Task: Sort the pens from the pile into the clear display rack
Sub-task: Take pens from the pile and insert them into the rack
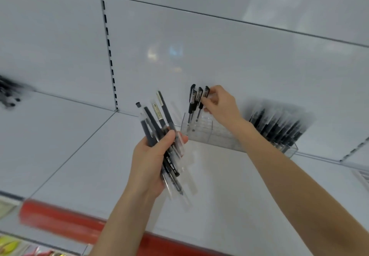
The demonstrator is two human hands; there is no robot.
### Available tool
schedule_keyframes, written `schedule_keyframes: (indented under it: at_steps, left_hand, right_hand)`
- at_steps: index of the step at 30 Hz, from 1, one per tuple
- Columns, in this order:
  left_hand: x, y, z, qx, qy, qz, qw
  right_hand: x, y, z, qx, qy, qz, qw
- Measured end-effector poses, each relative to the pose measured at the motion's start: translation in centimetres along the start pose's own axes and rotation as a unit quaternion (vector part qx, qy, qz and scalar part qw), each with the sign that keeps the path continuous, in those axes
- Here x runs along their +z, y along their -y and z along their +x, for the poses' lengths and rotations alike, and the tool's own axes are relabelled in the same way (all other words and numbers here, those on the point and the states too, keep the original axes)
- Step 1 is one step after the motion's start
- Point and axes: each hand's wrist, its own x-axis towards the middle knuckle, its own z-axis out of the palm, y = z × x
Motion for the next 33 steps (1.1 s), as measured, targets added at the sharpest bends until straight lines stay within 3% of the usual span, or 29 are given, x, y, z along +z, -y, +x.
schedule_keyframes:
  at_steps: [2, 5, 11, 14, 18, 24, 30, 33]
  left_hand:
    - [0.0, 0.0, -0.2, -0.001, 0.011, -0.006, 1.0]
    - [0.2, 0.0, -0.3, 0.002, 0.028, 0.0, 1.0]
    - [1.4, 0.6, -0.5, -0.005, 0.083, 0.045, 0.996]
    - [1.7, 1.2, -0.7, -0.013, 0.101, 0.065, 0.993]
    - [1.8, 1.2, -0.1, -0.01, 0.058, 0.057, 0.997]
    - [1.6, 0.6, 1.0, 0.058, 0.022, 0.078, 0.995]
    - [1.9, 1.6, 1.2, 0.081, 0.006, 0.092, 0.992]
    - [2.5, 2.1, 1.2, 0.059, 0.015, 0.071, 0.996]
  right_hand:
    - [-0.9, 0.7, -0.9, -0.003, -0.039, -0.014, 0.999]
    - [-2.3, 2.9, -2.9, -0.029, -0.073, 0.067, 0.995]
    - [-2.7, 5.6, -7.0, -0.023, 0.095, 0.089, 0.991]
    - [-2.8, 5.3, -7.6, 0.023, 0.091, 0.123, 0.988]
    - [-4.1, 5.1, -8.7, 0.072, 0.08, 0.225, 0.969]
    - [-4.8, 4.2, -11.5, 0.076, 0.208, 0.101, 0.97]
    - [-6.2, 2.0, -13.6, 0.098, 0.206, 0.046, 0.973]
    - [-7.7, 0.7, -14.2, 0.131, 0.096, 0.144, 0.976]
